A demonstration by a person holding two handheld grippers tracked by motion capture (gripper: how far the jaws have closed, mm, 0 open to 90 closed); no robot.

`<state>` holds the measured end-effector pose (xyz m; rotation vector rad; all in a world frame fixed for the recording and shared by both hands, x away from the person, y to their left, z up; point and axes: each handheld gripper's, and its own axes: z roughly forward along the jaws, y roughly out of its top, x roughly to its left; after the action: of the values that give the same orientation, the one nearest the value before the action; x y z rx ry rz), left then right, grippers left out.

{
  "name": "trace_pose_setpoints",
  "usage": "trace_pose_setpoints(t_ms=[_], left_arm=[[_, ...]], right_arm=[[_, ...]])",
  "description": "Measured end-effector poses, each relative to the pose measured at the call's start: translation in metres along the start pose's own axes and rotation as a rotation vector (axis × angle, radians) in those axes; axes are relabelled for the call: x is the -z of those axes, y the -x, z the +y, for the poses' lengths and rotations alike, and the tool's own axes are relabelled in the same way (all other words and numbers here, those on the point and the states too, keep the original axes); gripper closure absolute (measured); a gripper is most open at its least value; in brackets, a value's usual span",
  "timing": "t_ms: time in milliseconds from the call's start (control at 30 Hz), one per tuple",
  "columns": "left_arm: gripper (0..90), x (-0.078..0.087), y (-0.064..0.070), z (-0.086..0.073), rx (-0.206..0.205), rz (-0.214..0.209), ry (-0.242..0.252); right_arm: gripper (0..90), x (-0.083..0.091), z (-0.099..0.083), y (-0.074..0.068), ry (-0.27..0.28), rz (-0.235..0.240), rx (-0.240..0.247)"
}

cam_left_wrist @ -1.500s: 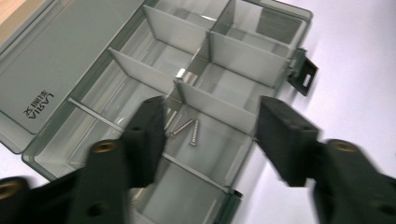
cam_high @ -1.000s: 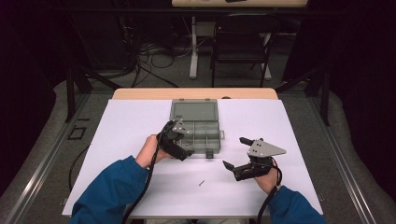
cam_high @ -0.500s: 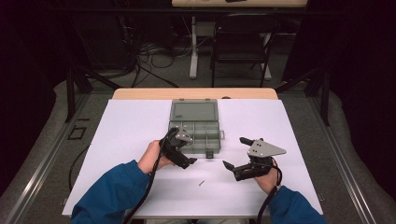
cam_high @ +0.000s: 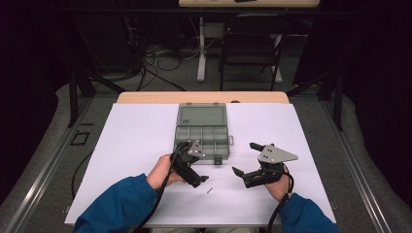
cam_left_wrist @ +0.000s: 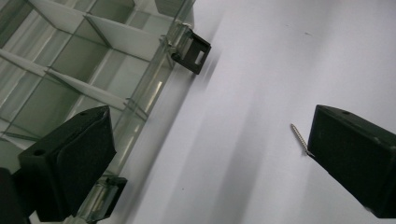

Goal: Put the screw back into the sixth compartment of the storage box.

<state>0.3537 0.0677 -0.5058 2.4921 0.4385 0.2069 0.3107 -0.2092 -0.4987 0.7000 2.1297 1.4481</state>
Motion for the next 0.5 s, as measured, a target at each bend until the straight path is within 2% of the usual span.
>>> trace_pose_setpoints(t_ms=[367, 467, 500], left_arm=[[0.6, -0.013, 0.022, -0.002, -0.039, -0.038, -0.032], [4.6, -0.016, 0.026, -0.003, -0.05, -0.053, -0.036], [8.8, -0.017, 0.028, -0.003, -0.05, -0.057, -0.034]], right_arm=[[0.0, 0.0, 0.0, -0.001, -0.002, 0.0, -0.002], [0.0, 0.0, 0.0, -0.001, -0.001, 0.0, 0.0], [0.0, 0.0, 0.0, -0.001, -0.003, 0.0, -0.001]])
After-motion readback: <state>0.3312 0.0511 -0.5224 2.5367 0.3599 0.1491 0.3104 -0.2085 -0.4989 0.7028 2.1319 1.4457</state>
